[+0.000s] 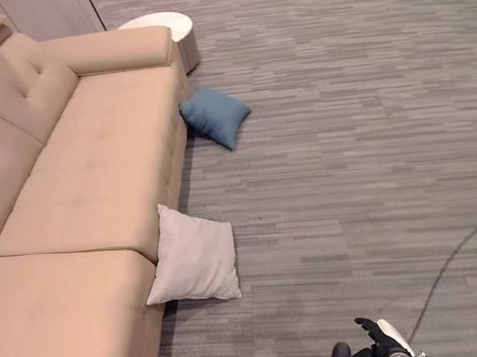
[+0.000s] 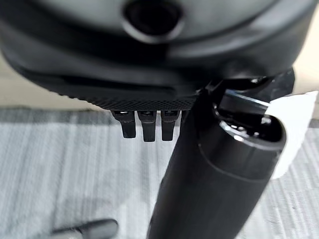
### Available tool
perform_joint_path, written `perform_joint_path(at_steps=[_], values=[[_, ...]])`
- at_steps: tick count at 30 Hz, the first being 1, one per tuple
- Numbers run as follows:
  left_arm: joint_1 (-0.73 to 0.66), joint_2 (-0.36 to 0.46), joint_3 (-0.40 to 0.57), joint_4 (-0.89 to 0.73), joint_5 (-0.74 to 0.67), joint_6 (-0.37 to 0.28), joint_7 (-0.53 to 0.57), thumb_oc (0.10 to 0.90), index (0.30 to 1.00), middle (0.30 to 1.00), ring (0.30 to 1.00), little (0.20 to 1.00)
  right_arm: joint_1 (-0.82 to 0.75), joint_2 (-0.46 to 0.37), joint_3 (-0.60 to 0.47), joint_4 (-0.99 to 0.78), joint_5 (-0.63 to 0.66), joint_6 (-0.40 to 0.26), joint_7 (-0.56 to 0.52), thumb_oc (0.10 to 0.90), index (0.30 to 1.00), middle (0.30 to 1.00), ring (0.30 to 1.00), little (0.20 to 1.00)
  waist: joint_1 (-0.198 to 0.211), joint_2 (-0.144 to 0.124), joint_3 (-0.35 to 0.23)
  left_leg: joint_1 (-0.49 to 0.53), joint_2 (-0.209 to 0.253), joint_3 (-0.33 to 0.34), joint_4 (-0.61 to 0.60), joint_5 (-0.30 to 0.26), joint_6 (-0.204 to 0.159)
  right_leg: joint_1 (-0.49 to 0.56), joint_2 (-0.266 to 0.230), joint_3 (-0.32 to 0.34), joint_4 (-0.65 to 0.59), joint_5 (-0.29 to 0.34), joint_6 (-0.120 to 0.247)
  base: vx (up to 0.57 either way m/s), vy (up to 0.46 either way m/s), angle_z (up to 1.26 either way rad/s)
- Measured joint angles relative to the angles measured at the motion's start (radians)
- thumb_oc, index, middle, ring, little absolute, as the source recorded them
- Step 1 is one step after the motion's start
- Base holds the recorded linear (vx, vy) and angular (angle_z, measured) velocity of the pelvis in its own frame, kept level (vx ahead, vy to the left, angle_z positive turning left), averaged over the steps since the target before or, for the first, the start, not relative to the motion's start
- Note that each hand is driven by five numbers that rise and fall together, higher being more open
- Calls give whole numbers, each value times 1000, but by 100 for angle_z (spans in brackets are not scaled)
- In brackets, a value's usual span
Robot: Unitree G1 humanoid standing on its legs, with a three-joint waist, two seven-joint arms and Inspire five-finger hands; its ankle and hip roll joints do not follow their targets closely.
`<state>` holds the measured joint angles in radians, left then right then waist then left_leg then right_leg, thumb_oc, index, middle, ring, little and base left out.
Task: Pick up all the scattered cushions and arrange them neatly on the sofa.
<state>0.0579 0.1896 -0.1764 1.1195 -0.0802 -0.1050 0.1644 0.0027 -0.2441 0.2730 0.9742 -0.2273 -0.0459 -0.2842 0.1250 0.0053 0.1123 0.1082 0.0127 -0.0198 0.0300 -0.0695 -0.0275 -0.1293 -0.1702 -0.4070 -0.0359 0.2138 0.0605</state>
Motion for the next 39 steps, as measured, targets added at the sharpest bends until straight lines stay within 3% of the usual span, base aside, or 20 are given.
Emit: perform_joint_path(at_steps=[1, 4, 6, 8, 10, 11, 13, 16, 17, 19, 20, 24, 26, 28, 30, 32, 34, 35, 37, 39], values=[[-18, 7, -3, -1, 2, -1, -4, 800, 900, 900, 900, 900, 8, 2, -3, 1, 2, 0, -4, 800, 900, 900, 900, 900, 1, -16, -2, -44, 4, -6, 84, -9, -13, 16, 6, -15, -16, -6, -19, 94, -183, 43], [-50, 13, 19, -39, -22, -4, 0, 800, 900, 900, 900, 900, -22, -4, -6, -8, 14, -14, -14, 800, 900, 900, 900, 900, 36, -41, 2, -309, 47, 24, 581, 15, -59, 57, 44, -52, -53, -62, -98, 141, -194, 16], [-61, 15, 18, -75, -22, -9, -7, 800, 900, 900, 900, 900, -24, -11, -5, -6, 15, -10, -22, 800, 900, 900, 900, 900, 54, -56, 13, -379, 66, 34, 667, 28, -53, 89, 54, -58, -54, -110, -166, 151, -74, 12], [-66, 17, 12, -94, -24, -11, -9, 800, 900, 900, 900, 900, -27, -13, -6, -3, 15, -8, -28, 800, 900, 900, 900, 900, 58, -59, 18, -431, 79, 60, 700, 21, -40, 109, 62, -64, -55, -137, -182, 200, 6, 13], [-72, 19, 12, -104, -33, -16, -8, 800, 900, 900, 900, 900, -33, -15, -7, 4, 18, -2, -29, 800, 900, 900, 900, 900, 58, -58, 43, -446, 57, 65, 578, 16, -43, 146, 67, -64, -56, -164, -173, 167, 32, -1], [-78, 18, 10, -99, -38, -20, -10, 800, 900, 900, 900, 900, -33, -20, -1, 5, 19, 0, -29, 800, 900, 900, 900, 900, 54, -58, 51, -446, 33, 65, 407, 29, -49, 163, 67, -74, -55, -166, -149, 216, 64, -9], [-90, 14, 8, -91, -37, -19, -13, 800, 900, 900, 900, 900, -32, -21, 10, 12, 19, 0, -33, 800, 900, 900, 900, 900, 52, -52, 61, -443, 1, 57, 252, 42, -65, 189, 65, -84, -55, -183, -122, 237, 62, 3], [-97, 11, -19, -71, -36, -19, -15, 800, 900, 900, 900, 900, -13, -21, 11, 44, 19, 4, -41, 800, 900, 900, 900, 900, 53, -28, 53, -438, 1, 134, 92, 117, -71, 233, 80, -109, -56, -218, -69, 144, 50, 22], [-81, 21, -13, -70, -38, -18, -14, 800, 900, 900, 900, 900, 2, -3, 12, 48, 19, 10, -46, 800, 900, 900, 900, 900, 65, -26, 53, -407, 14, 193, 63, 201, 65, 277, 99, -106, -50, -253, -14, 246, 117, 18], [-76, 65, 21, -64, -37, -14, -14, 800, 900, 900, 900, 900, -3, 44, 31, 41, 14, 8, -45, 800, 900, 900, 900, 900, 86, -115, 52, -380, -41, 202, 52, 171, 83, 278, 44, -109, -24, -272, 22, 187, 102, 4], [-77, 71, 23, -57, -37, -4, -13, 800, 900, 900, 900, 900, -7, 50, 33, 42, 13, 8, -45, 800, 900, 900, 900, 900, 85, -123, 52, -366, -51, 204, 49, 168, 90, 280, 26, -111, 0, -288, 39, 135, 104, 8], [-65, 95, 26, -61, -37, 2, -13, 800, 900, 900, 900, 900, -59, 54, 32, 40, -5, -4, -45, 800, 900, 900, 900, 900, 110, -116, 54, -266, -68, 203, 10, 124, 95, 267, -11, -111, 174, -310, 94, 130, 154, -3], [-67, 98, 23, -62, -37, 1, -13, 800, 900, 900, 900, 900, -82, 45, 31, 39, -9, -10, -45, 800, 900, 900, 900, 900, 99, -79, 55, -223, -59, 161, -17, 119, 114, 205, -49, -101, 398, -333, 140, 110, 40, 37], [-73, 106, 23, -66, -37, 0, -8, 800, 900, 900, 900, 900, -97, 41, 17, 46, -2, -10, -23, 800, 900, 900, 900, 900, 103, -81, 55, -197, -64, 138, -35, 105, 139, 136, -66, -46, 508, -367, 185, 130, 1, 34], [-55, 105, 22, -65, -36, 0, 4, 800, 900, 900, 900, 900, -79, 19, 9, -15, 16, -7, -23, 800, 900, 900, 900, 900, 81, -62, 62, -165, -64, 100, -57, 111, 148, 62, -47, 21, 476, -394, 150, 109, -33, 45], [-49, 86, 15, -38, -36, -5, -1, 800, 900, 900, 900, 900, -77, -20, 15, 52, 17, -55, -11, 800, 900, 900, 900, 900, 69, -47, 63, -138, -67, 82, -71, 112, 147, 24, -41, 52, 298, -359, 109, 208, -114, 47], [-51, 81, 5, -14, -35, 1, -2, 800, 900, 900, 900, 900, -97, -19, -9, 116, 36, -28, -1, 800, 900, 900, 900, 900, 71, -42, 57, -124, -70, 29, -82, 103, 132, -29, -39, 98, 220, -298, 111, 309, -115, 86], [-77, 69, -22, 32, -33, 2, -4, 800, 900, 900, 900, 900, -89, -20, -23, 140, 86, -6, 0, 800, 900, 900, 900, 900, 33, -31, 59, -136, -68, -65, -74, 103, 133, -36, 7, 244, 113, -256, 111, 262, -92, 160], [-75, 57, -21, 51, -28, 0, -7, 800, 900, 900, 900, 900, -72, -16, -24, 155, 112, -1, 14, 800, 900, 900, 900, 900, 2, -28, 59, -127, -65, -143, -79, 100, 129, -59, 30, 352, 57, -204, 88, 226, -145, 148], [-47, 50, -22, 64, -20, 1, -20, 800, 900, 900, 900, 900, -61, -9, -24, 157, 130, 0, 25, 800, 900, 900, 900, 900, -2, -38, 54, -109, -65, -190, -77, 81, 93, -63, 24, 336, 12, -133, 67, 195, -201, 89]])
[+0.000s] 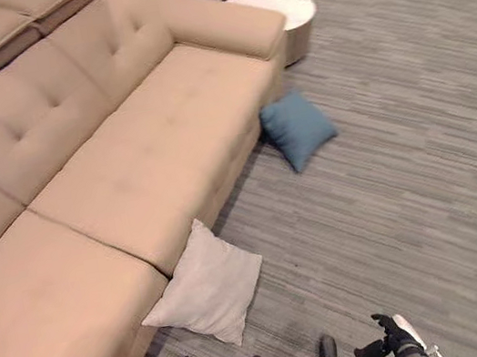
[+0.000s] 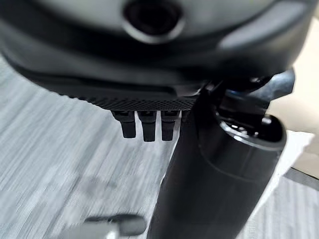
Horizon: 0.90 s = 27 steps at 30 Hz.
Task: Pick up all the scattered cushions and arrange them neatly on the sofa.
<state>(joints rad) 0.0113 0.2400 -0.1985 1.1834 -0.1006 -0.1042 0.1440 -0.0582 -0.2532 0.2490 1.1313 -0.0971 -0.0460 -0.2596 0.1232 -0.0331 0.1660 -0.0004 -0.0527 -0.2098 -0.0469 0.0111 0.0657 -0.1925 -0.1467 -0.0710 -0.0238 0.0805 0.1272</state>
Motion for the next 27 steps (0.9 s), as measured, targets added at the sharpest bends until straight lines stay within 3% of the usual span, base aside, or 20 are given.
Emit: perform_joint_path(at_steps=[1, 2, 5, 7, 8, 10, 11, 12, 14, 15, 17, 18, 21, 25, 26, 27], values=[[16, 3, 0, 2, 4, 0, -4, 800, 900, 900, 900, 900, 7, 5, 0, 1, 1, 0, 5, 800, 900, 900, 900, 900, 3, -14, -7, 12, -4, -14, -2, -11, -18, 6, -12, -37, -8, 15, -9, 164, -215, 96], [24, -5, 2, 28, 5, 0, -3, 800, 900, 900, 900, 900, 15, 3, 0, 17, 4, -2, 14, 800, 900, 900, 900, 900, 3, -7, -29, 20, 17, -53, 0, -32, -45, 39, -7, -108, -18, 91, -44, 151, -218, 90], [33, -24, 3, 25, 4, 1, -5, 800, 900, 900, 900, 900, -3, -23, -4, 37, 28, -3, 17, 800, 900, 900, 900, 900, 26, 37, -55, 5, 89, -52, 41, -33, -101, 105, 59, -199, -70, 70, -79, 102, -218, 80], [20, -27, 2, -9, 4, -1, -3, 800, 900, 900, 900, 900, -32, -65, -2, 28, 40, -14, 14, 800, 900, 900, 900, 900, 31, 26, -48, -56, 97, -30, 143, -8, -138, 129, 75, -282, -69, 42, -115, 35, -155, 106], [19, -27, 3, -14, 2, -1, -3, 800, 900, 900, 900, 900, -43, -72, -2, 22, 42, -15, 14, 800, 900, 900, 900, 900, 34, 24, -47, -73, 96, -13, 166, -3, -147, 131, 75, -291, -69, 37, -122, 15, -112, 69], [15, -28, 3, -25, -6, -2, -3, 800, 900, 900, 900, 900, -53, -94, -2, -11, 42, -25, 9, 800, 900, 900, 900, 900, 27, 10, -39, -132, 93, 61, 223, 4, -161, 134, 68, -341, -69, 25, -139, 15, -82, 54], [7, -29, 3, -24, -8, -1, -3, 800, 900, 900, 900, 900, -50, -103, -2, -16, 42, -33, 3, 800, 900, 900, 900, 900, 23, 9, -38, -148, 104, 146, 240, 5, -160, 141, 67, -382, -69, 18, -146, 24, -81, 129], [-12, -26, 3, -25, -9, -2, -2, 800, 900, 900, 900, 900, -35, -111, -6, -17, 43, -31, -5, 800, 900, 900, 900, 900, 7, 6, -36, -162, 127, 276, 242, 4, -157, 161, 71, -439, -68, -8, -149, 95, -79, 124], [-19, -26, 4, -25, -10, -1, -2, 800, 900, 900, 900, 900, -26, -107, -4, -18, 44, -31, -5, 800, 900, 900, 900, 900, 17, -1, -32, -150, 130, 359, 206, 10, -146, 168, 72, -471, -72, -23, -140, 97, -54, 79], [-20, -25, 4, -23, -9, 1, -2, 800, 900, 900, 900, 900, -21, -105, -5, -18, 46, -31, -5, 800, 900, 900, 900, 900, -4, 0, -31, -154, 141, 441, 214, -2, -128, 177, 70, -510, -75, -29, -133, 39, 17, 81], [-21, -27, 1, -26, -7, 0, -4, 800, 900, 900, 900, 900, 6, -95, -23, -17, 52, -29, -4, 800, 900, 900, 900, 900, -24, 3, -32, -142, 145, 542, 190, -14, -110, 189, 68, -560, -64, -46, -118, 94, 50, 89], [-21, -29, 2, -25, -6, 0, -4, 800, 900, 900, 900, 900, 9, -87, -25, -16, 62, -27, -4, 800, 900, 900, 900, 900, -23, 12, -36, -130, 144, 562, 157, -23, -94, 189, 68, -571, -49, -53, -108, 129, 66, 47], [-16, -6, 4, -15, -5, 1, -7, 800, 900, 900, 900, 900, 12, -32, -20, -20, 65, -28, -1, 800, 900, 900, 900, 900, -19, -19, -33, -69, 101, 527, 108, -27, -55, 195, 18, -575, 43, -84, -87, 98, 96, 32], [-24, -3, 16, -23, -5, 1, -15, 800, 900, 900, 900, 900, -28, -27, -21, -22, 63, -30, 14, 800, 900, 900, 900, 900, 7, -15, -37, -50, 61, 491, 99, -45, -28, 178, -37, -553, 158, -104, -60, 77, 235, 22], [-21, -1, 15, -14, -5, 0, -23, 800, 900, 900, 900, 900, -51, -30, -8, -22, 61, -30, 17, 800, 900, 900, 900, 900, 15, -3, -34, -26, 75, 472, 96, -42, -21, 119, -104, -538, 375, -114, -50, 62, 124, 62], [-20, 10, 6, -15, -5, 0, -23, 800, 900, 900, 900, 900, -45, -28, 0, -21, 61, -31, 17, 800, 900, 900, 900, 900, 10, 1, -31, -5, 65, 429, 94, -58, 4, 55, -138, -433, 538, -153, 0, 90, 51, 68]])
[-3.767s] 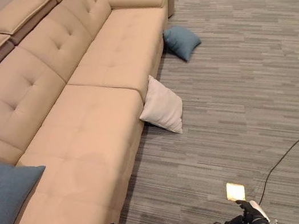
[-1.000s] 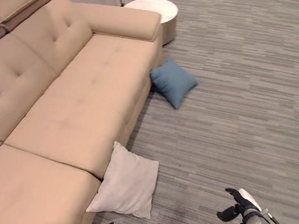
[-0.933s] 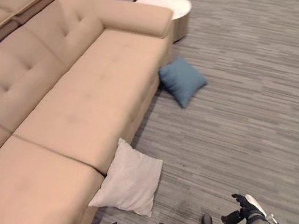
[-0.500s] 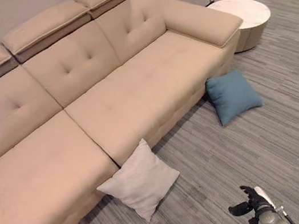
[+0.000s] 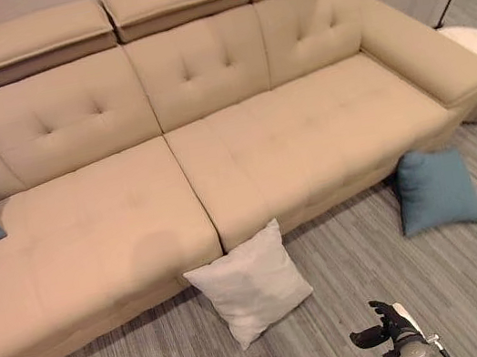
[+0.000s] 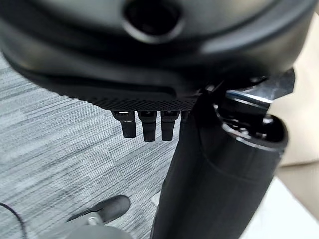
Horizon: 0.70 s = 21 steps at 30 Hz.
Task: Pick up all the scattered cushions and arrange them neatly on the sofa.
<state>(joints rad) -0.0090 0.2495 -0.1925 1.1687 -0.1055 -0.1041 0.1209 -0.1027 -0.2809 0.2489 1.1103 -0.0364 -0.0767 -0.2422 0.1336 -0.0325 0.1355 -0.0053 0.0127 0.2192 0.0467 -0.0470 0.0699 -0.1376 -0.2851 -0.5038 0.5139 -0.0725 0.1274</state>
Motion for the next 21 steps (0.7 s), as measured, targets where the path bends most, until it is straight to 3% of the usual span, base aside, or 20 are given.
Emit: perform_joint_path(at_steps=[1, 2, 3, 8, 10, 11, 12, 13, 15, 21], values=[[-2, 5, -2, 0, 0, 0, 0, 800, 900, 900, 900, 900, 0, 3, 1, 0, 0, 0, 0, 800, 900, 900, 900, 900, -1, -6, 0, -1, -5, -9, 0, 0, 0, -8, 1, 26, 9, -8, 11, 178, -23, 102], [-5, 23, 0, -1, 0, -2, 2, 800, 900, 900, 900, 900, 4, 16, 2, -10, 0, -2, 1, 800, 900, 900, 900, 900, -7, -35, -3, -1, -30, -48, -25, 7, 6, -48, 39, 165, -49, -32, 41, 147, -65, 83], [-5, 25, -2, 3, 0, 0, 2, 800, 900, 900, 900, 900, 4, 17, 1, -14, 0, -3, 2, 800, 900, 900, 900, 900, -11, -34, -1, -1, -37, -69, -28, 10, 7, -51, 51, 184, -112, -33, 39, 159, -73, 80], [1, 10, -4, 33, 5, -1, 2, 800, 900, 900, 900, 900, 8, 17, 0, -18, 3, -3, 5, 800, 900, 900, 900, 900, -40, 3, 21, 19, -47, -175, -58, 25, -2, -64, 99, 334, -384, 30, 42, 113, -73, 63], [9, 17, -3, 38, 9, -1, 6, 800, 900, 900, 900, 900, 31, 22, 0, -13, 3, -2, 20, 800, 900, 900, 900, 900, -37, -11, 22, 39, -63, -203, -74, 30, -12, -60, 88, 286, -418, 100, 18, 61, -97, 62], [26, 26, -3, 38, 9, -1, 9, 800, 900, 900, 900, 900, 38, 28, 0, -5, 3, -2, 21, 800, 900, 900, 900, 900, -37, -30, 20, 49, -77, -218, -78, 25, -22, -46, 81, 293, -436, 185, -26, 122, -188, 50], [44, 9, -4, 29, 9, -3, 14, 800, 900, 900, 900, 900, 26, 18, -11, 18, 3, -1, 21, 800, 900, 900, 900, 900, -38, -3, 15, 40, -44, -235, -72, 18, -44, -18, 111, 266, -481, 197, -40, 119, -172, 41], [45, 4, -4, 31, 9, -2, 13, 800, 900, 900, 900, 900, 24, 14, -17, 18, 3, -1, 21, 800, 900, 900, 900, 900, -37, 3, 12, 33, -31, -245, -71, 16, -54, -4, 128, 258, -517, 205, -51, 113, -192, 29], [40, 1, -4, 36, 10, -2, 17, 800, 900, 900, 900, 900, 18, 11, -23, 17, 4, -2, 20, 800, 900, 900, 900, 900, -39, 1, 12, 20, -1, -283, -69, 20, -79, 48, 163, 203, -608, 235, -71, 65, -142, 43], [15, -5, -3, 28, 10, -2, 21, 800, 900, 900, 900, 900, 6, -25, -23, -3, 12, -10, 19, 800, 900, 900, 900, 900, -42, 8, 9, 0, 42, -310, -69, 39, -120, 56, 202, 148, -607, 205, -93, 35, -122, 29]])
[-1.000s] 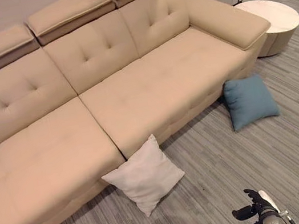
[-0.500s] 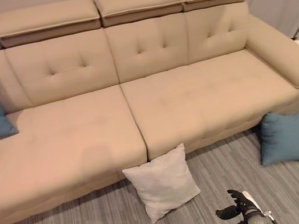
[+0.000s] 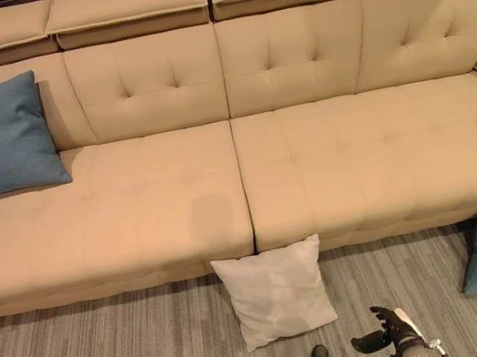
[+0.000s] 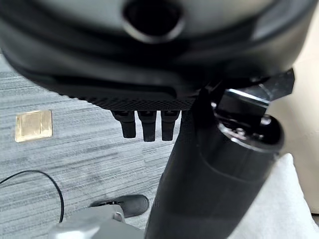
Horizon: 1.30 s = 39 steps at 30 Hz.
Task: Pick up all the scattered cushions and arrange them neatly on the sofa.
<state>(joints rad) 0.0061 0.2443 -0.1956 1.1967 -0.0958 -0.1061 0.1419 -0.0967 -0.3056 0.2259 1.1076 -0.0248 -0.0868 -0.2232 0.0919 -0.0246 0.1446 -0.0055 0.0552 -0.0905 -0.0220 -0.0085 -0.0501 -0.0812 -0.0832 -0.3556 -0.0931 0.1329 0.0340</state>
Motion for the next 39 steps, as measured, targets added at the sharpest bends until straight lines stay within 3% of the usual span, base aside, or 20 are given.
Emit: perform_joint_path(at_steps=[3, 5, 8, 11, 13, 15, 17, 18, 20, 23, 26, 31, 36, 39], values=[[-24, -6, -1, -29, -18, -2, 0, 800, 900, 900, 900, 900, -7, -6, -2, -13, 19, -5, 0, 800, 900, 900, 900, 900, 5, 3, 3, -58, 10, -32, 27, 7, -21, -19, 8, -49, 0, -16, 7, -107, -113, 54], [-107, -26, -7, -84, -80, -17, 0, 800, 900, 900, 900, 900, -68, -12, 3, -9, 49, -15, 2, 800, 900, 900, 900, 900, 12, 19, 69, -201, 11, -37, 100, 27, -51, -89, 10, -109, 1, -9, 1, -234, -151, 77], [-185, -19, -24, -124, -141, -33, 12, 800, 900, 900, 900, 900, -169, -22, 7, 13, 55, -20, 1, 800, 900, 900, 900, 900, 42, 25, 146, -295, 26, -32, 120, 38, -68, -206, 16, -112, 77, -17, -18, -68, -67, 7], [-263, -1, -24, -164, -222, -46, 38, 800, 900, 900, 900, 900, -275, -30, 2, 9, 103, -22, -5, 800, 900, 900, 900, 900, 43, 8, 208, -393, 35, -26, 89, 42, -63, -341, -1, -116, 164, -35, -40, -79, 30, 15], [-344, 0, -22, -201, -272, -69, 54, 800, 900, 900, 900, 900, -350, -44, 5, -25, 130, -27, -27, 800, 900, 900, 900, 900, 30, 6, 270, -447, 36, 1, 88, 90, -43, -402, -23, -131, 207, -42, -50, -181, 86, 23], [-386, 19, -40, -223, -320, -95, 81, 800, 900, 900, 900, 900, -417, -62, 25, -24, 164, -29, -54, 800, 900, 900, 900, 900, 29, -17, 264, -567, 20, 29, 174, 76, -29, -531, -64, -111, 292, -80, -49, -149, 105, -10], [-484, 41, -36, -225, -353, -98, 96, 800, 900, 900, 900, 900, -509, -116, 31, -32, 178, -30, -68, 800, 900, 900, 900, 900, 19, -19, 267, -700, 4, 25, 218, 76, -27, -666, -92, -104, 348, -67, -54, -75, 95, 9], [-545, 60, -38, -225, -377, -99, 113, 800, 900, 900, 900, 900, -574, -128, 15, -31, 202, -29, -82, 800, 900, 900, 900, 900, 10, -24, 277, -762, -6, 26, 243, 83, -27, -729, -110, -99, 379, -54, -73, -61, 95, 18], [-652, 93, -43, -225, -402, -107, 135, 800, 900, 900, 900, 900, -682, -136, -7, -39, 231, -31, -108, 800, 900, 900, 900, 900, 1, -26, 329, -830, -23, 27, 313, 66, -11, -784, -134, -81, 427, -60, -82, -34, 100, 10], [-762, 116, -60, -240, -428, -136, 158, 800, 900, 900, 900, 900, -793, -155, -7, -67, 249, -40, -141, 800, 900, 900, 900, 900, 3, -28, 341, -950, -36, 32, 423, 21, 3, -891, -157, -55, 499, -75, -97, -8, 82, 0], [-868, 124, -81, -237, -453, -139, 180, 800, 900, 900, 900, 900, -897, -160, 5, -74, 264, -43, -170, 800, 900, 900, 900, 900, -5, -30, 343, -1056, -55, 38, 529, -18, 19, -987, -192, -35, 587, -100, -88, 33, 89, 4], [-953, 152, -120, -235, -474, -149, 204, 800, 900, 900, 900, 900, -971, -191, 46, -74, 285, -63, -208, 800, 900, 900, 900, 900, -37, -42, 349, -1242, -74, 63, 770, -120, 53, -1172, -242, 36, 808, -176, -75, 51, 64, -2], [-969, 176, -134, -239, -484, -149, 242, 800, 900, 900, 900, 900, -1018, -232, 56, -122, 262, -77, -269, 800, 900, 900, 900, 900, -60, -48, 347, -1358, -68, 96, 847, -142, 69, -1302, -253, 80, 868, -178, -78, 43, 51, -10], [-951, 171, -132, -276, -483, -148, 260, 800, 900, 900, 900, 900, -1017, -242, 62, -181, 240, -63, -288, 800, 900, 900, 900, 900, -78, -53, 349, -1375, -64, 99, 849, -142, 69, -1319, -247, 82, 858, -171, -79, 23, 2, -8]])
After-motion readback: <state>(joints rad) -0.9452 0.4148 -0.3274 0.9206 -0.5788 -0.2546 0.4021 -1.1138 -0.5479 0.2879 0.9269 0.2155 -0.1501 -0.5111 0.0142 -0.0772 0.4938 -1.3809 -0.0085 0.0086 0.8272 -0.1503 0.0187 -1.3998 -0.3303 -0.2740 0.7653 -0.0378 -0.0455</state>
